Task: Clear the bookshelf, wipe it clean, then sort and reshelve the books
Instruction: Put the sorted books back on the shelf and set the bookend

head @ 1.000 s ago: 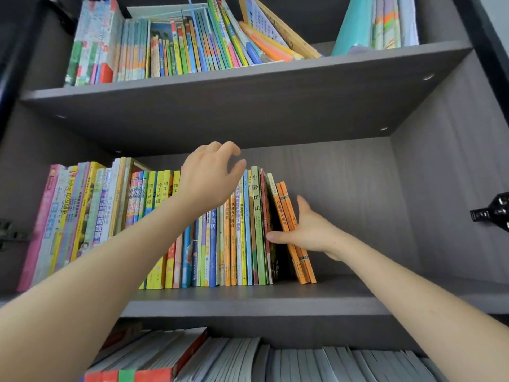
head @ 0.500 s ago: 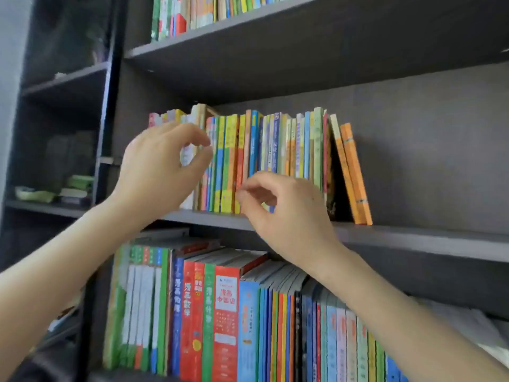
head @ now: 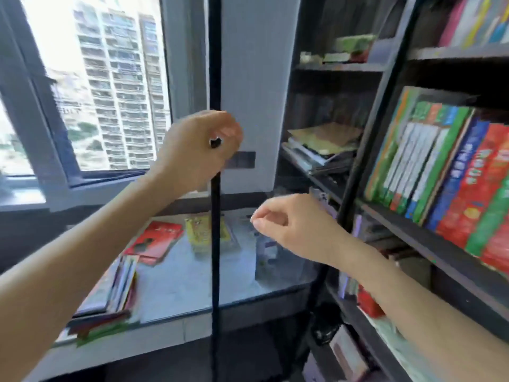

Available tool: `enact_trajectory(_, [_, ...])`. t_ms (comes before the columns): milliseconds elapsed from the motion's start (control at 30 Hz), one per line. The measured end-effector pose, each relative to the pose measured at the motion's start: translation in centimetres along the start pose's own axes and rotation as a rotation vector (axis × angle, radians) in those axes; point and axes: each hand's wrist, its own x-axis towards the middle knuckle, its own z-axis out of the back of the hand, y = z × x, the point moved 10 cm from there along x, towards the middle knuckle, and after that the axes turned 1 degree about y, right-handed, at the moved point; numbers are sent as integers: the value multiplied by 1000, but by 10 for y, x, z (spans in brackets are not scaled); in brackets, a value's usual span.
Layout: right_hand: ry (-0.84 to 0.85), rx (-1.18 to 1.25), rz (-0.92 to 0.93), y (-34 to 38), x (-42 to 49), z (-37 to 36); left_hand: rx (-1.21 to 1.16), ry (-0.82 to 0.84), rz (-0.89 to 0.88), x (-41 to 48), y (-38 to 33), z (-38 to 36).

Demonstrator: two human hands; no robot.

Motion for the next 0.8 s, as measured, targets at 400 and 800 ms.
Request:
enact_trajectory(400, [198, 426, -351, 38, 136, -295, 279, 230, 633, -136, 371, 99])
enact_trajectory(800, [-244, 1361, -1324, -115, 202, -463, 63, 473, 979, -230, 535, -18])
